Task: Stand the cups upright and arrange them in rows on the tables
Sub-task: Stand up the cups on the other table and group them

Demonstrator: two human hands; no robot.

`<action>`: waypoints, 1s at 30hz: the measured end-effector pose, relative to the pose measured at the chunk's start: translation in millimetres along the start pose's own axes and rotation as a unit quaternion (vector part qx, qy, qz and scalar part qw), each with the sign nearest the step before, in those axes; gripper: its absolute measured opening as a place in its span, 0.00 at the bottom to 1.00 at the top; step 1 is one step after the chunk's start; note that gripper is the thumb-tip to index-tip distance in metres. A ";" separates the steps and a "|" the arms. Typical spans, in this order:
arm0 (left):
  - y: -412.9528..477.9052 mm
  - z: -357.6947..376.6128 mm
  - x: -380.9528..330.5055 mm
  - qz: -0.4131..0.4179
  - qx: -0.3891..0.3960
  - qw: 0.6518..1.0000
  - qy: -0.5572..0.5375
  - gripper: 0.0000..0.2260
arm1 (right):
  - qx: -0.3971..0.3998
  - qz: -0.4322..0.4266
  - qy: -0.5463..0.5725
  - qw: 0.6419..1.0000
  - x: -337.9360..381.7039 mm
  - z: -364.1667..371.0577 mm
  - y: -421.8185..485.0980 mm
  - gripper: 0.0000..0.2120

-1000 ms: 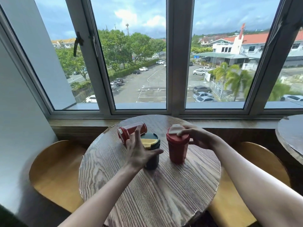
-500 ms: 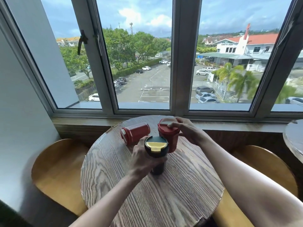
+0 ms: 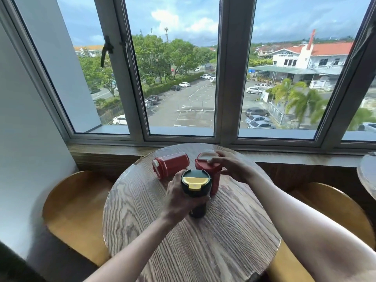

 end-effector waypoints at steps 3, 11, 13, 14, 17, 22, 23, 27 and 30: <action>1.4 1.2 0.6 0.002 0.001 1.000 -0.007 0.47 | 0.004 0.003 0.001 1.000 0.8 1.8 0.6 0.15; -3.0 -10.5 4.4 -0.041 0.092 0.983 -0.153 0.51 | -0.007 0.018 0.029 0.999 -6.1 4.2 4.0 0.16; 2.4 -25.4 3.4 -0.066 0.022 0.985 -0.159 0.49 | -0.006 0.021 0.028 0.999 -9.6 4.8 5.1 0.19; 9.6 -34.5 7.5 -0.074 -0.025 0.986 -0.150 0.43 | -0.005 0.021 0.030 0.999 -10.6 5.0 5.8 0.20; 40.9 -59.3 29.0 -0.085 -0.151 0.980 -0.098 0.15 | -0.006 0.021 0.041 0.999 -10.6 6.5 3.4 0.22; 84.6 -76.5 72.4 -0.159 -0.160 0.974 -0.039 0.17 | -0.013 0.020 0.063 0.998 -11.5 8.8 1.7 0.21; 90.8 -75.2 77.1 -0.171 -0.134 0.976 -0.030 0.24 | -0.014 0.018 0.072 0.997 -11.2 8.7 1.3 0.18; 108.1 -61.9 93.0 -0.200 0.003 0.977 -0.075 0.51 | -0.006 0.018 0.077 0.997 -12.1 6.7 4.9 0.16; 115.6 -54.7 103.8 -0.213 0.027 0.974 -0.067 0.53 | -0.009 0.022 0.074 0.997 -14.7 3.9 8.3 0.18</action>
Point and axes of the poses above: each hand's wrist, its own y-axis towards the middle knuckle, its own z-axis out of the palm, x = y × z, the point moved 2 cm from there along y, towards the middle knuckle, and after that the axes turned 1 degree about x, right-handed, at the moved point
